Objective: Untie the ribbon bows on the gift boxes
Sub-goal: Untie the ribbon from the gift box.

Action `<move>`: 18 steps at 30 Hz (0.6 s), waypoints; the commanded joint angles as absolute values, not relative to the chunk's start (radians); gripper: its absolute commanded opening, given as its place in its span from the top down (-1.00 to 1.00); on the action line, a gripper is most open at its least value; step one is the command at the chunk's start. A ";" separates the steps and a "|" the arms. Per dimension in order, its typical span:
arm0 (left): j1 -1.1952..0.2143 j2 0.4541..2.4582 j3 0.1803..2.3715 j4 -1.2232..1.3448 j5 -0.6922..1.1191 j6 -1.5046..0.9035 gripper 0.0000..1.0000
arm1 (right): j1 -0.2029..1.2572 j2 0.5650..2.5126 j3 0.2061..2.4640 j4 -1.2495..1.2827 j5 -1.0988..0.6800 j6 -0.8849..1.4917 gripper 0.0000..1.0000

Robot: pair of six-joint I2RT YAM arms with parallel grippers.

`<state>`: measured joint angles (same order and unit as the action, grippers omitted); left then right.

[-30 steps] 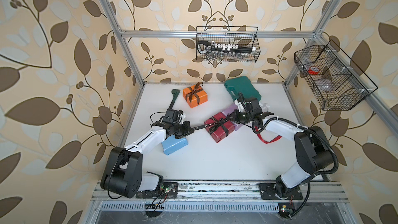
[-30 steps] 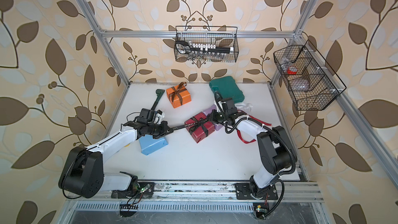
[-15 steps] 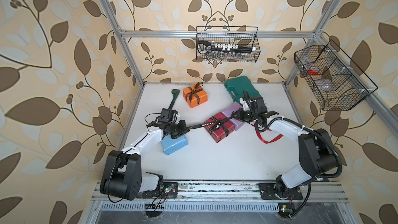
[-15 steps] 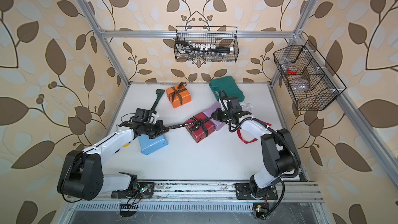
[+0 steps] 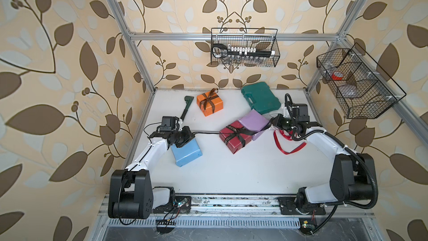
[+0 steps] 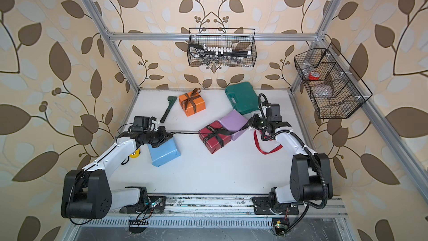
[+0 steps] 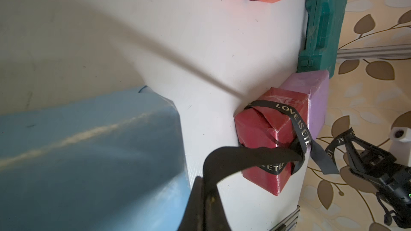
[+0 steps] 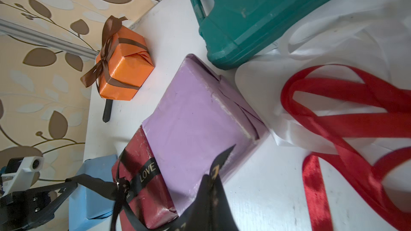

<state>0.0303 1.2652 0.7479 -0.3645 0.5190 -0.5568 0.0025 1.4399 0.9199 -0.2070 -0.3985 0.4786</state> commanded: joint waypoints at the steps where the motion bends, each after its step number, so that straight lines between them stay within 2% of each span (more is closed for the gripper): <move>1: 0.060 1.240 0.801 -0.390 0.515 -0.544 1.00 | -0.027 1.397 0.910 -0.252 -0.386 0.427 1.00; 13: 0.092 1.259 0.891 -0.455 0.545 -0.465 1.00 | -0.128 1.344 0.905 -0.271 -0.335 0.436 1.00; 14: 0.091 1.262 0.891 -0.450 0.572 -0.459 0.74 | -0.129 1.342 0.902 -0.261 -0.350 0.439 1.00; 16: 0.092 1.266 0.882 -0.442 0.600 -0.467 -0.11 | -0.130 1.348 0.907 -0.258 -0.402 0.439 0.55; 17: 0.092 1.261 0.872 -0.434 0.608 -0.473 -0.60 | -0.126 1.351 0.910 -0.254 -0.445 0.437 0.25; 18: 0.092 1.256 0.861 -0.423 0.616 -0.480 -0.93 | -0.119 1.353 0.912 -0.254 -0.472 0.433 0.05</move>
